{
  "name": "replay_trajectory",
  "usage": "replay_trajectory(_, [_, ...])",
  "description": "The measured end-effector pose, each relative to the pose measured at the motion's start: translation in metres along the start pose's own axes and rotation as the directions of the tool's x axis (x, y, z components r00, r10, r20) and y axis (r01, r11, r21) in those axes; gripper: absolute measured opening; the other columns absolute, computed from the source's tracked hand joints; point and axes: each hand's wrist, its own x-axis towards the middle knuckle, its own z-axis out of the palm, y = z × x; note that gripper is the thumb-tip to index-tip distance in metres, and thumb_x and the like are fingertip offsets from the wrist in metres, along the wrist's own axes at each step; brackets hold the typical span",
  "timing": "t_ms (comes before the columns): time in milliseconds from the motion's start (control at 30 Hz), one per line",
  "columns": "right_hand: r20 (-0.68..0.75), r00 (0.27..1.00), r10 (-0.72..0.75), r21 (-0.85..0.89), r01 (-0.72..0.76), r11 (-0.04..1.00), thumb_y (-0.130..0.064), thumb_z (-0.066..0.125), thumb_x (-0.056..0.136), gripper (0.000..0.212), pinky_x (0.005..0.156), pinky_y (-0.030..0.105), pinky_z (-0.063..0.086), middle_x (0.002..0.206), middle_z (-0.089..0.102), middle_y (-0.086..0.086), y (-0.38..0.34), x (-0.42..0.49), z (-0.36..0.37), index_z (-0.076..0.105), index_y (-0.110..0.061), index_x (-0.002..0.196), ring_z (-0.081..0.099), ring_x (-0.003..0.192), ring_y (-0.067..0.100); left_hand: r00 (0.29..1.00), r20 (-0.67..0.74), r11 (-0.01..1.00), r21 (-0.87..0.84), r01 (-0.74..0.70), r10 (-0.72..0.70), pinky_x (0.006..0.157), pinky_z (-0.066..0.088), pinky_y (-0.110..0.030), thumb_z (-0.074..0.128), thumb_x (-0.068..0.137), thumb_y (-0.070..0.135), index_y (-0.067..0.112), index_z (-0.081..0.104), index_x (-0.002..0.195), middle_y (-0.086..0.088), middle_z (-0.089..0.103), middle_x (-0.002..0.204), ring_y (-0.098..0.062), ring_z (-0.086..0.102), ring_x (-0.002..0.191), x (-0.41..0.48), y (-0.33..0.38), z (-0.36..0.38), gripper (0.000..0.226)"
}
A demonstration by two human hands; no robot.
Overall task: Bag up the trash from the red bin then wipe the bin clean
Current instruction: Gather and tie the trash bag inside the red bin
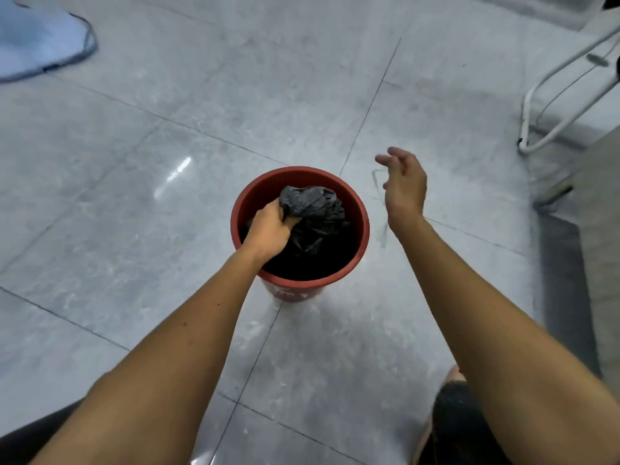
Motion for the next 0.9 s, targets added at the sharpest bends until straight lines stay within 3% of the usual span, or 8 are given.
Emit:
replay_trajectory(167, [0.480,0.852,-0.210,-0.079,0.280,0.957,-0.019,0.041,0.101,0.019,0.060,0.018,0.046,0.096,0.070,-0.016,-0.023,-0.027,0.027,0.048,-0.020,0.119,0.049,0.052,0.009,0.999,0.033,0.999,-0.040,-0.033,0.034,0.101,0.041,-0.032,0.055,0.094,0.011,0.019,0.051,0.129,-0.004,0.062,0.125,-0.022,0.055,0.119,-0.004,0.001,-0.006,0.036])
replay_trajectory(333, [0.521,0.853,-0.019,-0.349,0.233,0.908,-0.019,0.051,0.097,0.024,0.089,0.026,0.050,0.106,0.073,-0.007,-0.002,-0.027,0.024,0.072,-0.027,0.107,0.063,0.100,0.010,0.995,0.066,0.997,-0.005,-0.078,0.079,0.101,0.043,-0.036,0.051,0.091,0.001,0.026,0.050,0.127,-0.003,0.063,0.121,-0.022,0.055,0.115,-0.005,-0.003,-0.010,0.043])
replay_trajectory(433, [0.564,0.825,0.013,-0.412,0.268,0.871,-0.022,0.054,0.095,0.027,0.098,0.024,0.044,0.120,0.069,-0.008,0.003,-0.029,0.021,0.072,-0.031,0.113,0.058,0.111,0.010,0.978,-0.062,0.974,0.125,-0.191,0.200,0.102,0.044,-0.040,0.060,0.085,0.001,0.023,0.056,0.126,-0.002,0.063,0.123,-0.023,0.055,0.116,-0.005,-0.004,-0.005,0.046])
replay_trajectory(600, [0.564,0.823,0.062,-0.446,0.241,0.862,-0.020,0.053,0.092,0.029,0.096,0.030,0.048,0.116,0.070,-0.006,-0.002,-0.034,0.027,0.074,-0.032,0.108,0.060,0.108,0.014,0.836,-0.144,0.723,0.592,-0.356,0.529,0.071,0.052,-0.041,0.077,0.066,0.005,0.009,0.068,0.102,-0.007,0.060,0.104,-0.028,0.058,0.090,-0.009,-0.001,-0.004,0.038])
replay_trajectory(667, [0.587,0.807,0.069,-0.470,0.270,0.840,-0.018,0.052,0.092,0.030,0.097,0.034,0.049,0.117,0.070,-0.005,-0.003,-0.036,0.028,0.074,-0.031,0.107,0.061,0.107,0.015,0.789,-0.076,0.580,0.722,-0.378,0.610,0.080,0.048,-0.042,0.079,0.059,0.011,0.011,0.069,0.099,-0.007,0.061,0.113,-0.029,0.058,0.101,-0.007,-0.004,-0.006,0.041])
replay_trajectory(733, [0.621,0.782,0.062,-0.469,0.307,0.828,-0.014,0.050,0.092,0.031,0.098,0.035,0.047,0.117,0.069,-0.003,-0.003,-0.037,0.028,0.074,-0.027,0.108,0.060,0.109,0.016,0.818,0.040,0.505,0.768,-0.393,0.575,0.108,0.028,-0.048,0.073,0.067,0.018,0.014,0.064,0.113,-0.006,0.052,0.136,-0.028,0.043,0.130,-0.003,-0.006,-0.010,0.047])
replay_trajectory(833, [0.625,0.779,0.044,-0.419,0.288,0.861,-0.007,0.049,0.091,0.034,0.099,0.032,0.047,0.110,0.070,-0.008,-0.004,-0.040,0.027,0.075,-0.025,0.104,0.060,0.106,0.014,0.894,0.107,0.604,0.702,-0.377,0.434,0.117,-0.001,-0.044,0.062,0.081,0.019,0.020,0.051,0.123,-0.001,0.061,0.119,-0.020,0.048,0.124,0.003,-0.007,-0.013,0.043])
replay_trajectory(900, [0.599,0.799,0.050,-0.393,0.238,0.888,-0.007,0.049,0.091,0.033,0.095,0.028,0.048,0.103,0.070,-0.009,-0.004,-0.042,0.027,0.075,-0.024,0.102,0.061,0.103,0.012,0.928,0.039,0.762,0.558,-0.328,0.371,0.110,0.028,-0.044,0.060,0.084,0.014,0.021,0.049,0.119,-0.002,0.064,0.104,-0.023,0.056,0.105,0.002,-0.008,-0.012,0.037])
